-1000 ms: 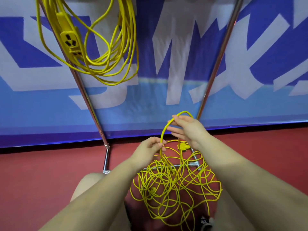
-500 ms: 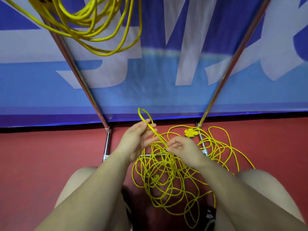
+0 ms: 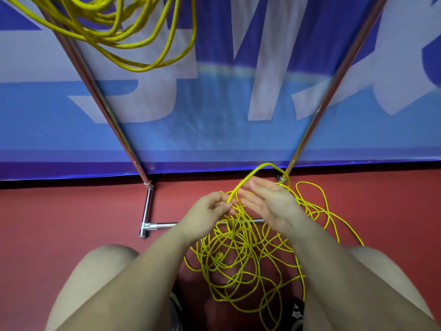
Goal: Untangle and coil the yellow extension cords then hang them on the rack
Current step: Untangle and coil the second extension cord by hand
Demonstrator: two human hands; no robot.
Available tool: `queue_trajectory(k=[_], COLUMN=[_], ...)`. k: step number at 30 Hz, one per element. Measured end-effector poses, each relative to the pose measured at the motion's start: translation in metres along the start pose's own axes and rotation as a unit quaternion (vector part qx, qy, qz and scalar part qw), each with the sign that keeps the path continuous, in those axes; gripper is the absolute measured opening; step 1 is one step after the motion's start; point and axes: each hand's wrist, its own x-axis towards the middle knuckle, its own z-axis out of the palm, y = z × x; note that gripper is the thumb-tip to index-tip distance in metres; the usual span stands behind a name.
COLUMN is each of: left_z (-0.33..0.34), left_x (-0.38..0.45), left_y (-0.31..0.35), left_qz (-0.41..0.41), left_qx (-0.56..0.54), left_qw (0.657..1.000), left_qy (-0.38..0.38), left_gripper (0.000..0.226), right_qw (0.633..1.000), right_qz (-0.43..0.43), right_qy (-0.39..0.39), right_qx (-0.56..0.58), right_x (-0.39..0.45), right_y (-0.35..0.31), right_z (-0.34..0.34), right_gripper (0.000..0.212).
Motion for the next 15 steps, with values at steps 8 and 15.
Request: queue_trajectory(k=[8,15], left_z=[-0.013,-0.022], left_x=[0.012,0.017], left_y=[0.014,0.026], left_qz=[-0.009,-0.035], left_qx=[-0.134,-0.334], left_qw=[0.987,0.936], left_qy=[0.092,0.102], left_gripper=[0.019,0.018], right_qw=[0.826,0.799], right_qz=[-0.071,-0.12], right_qy=[-0.086,-0.039], right_qx=[-0.553,-0.588], right_x=[0.003,0.005], right_y=[0.033,0.03], right_z=[-0.011,-0.009], right_gripper=[0.031,0.018])
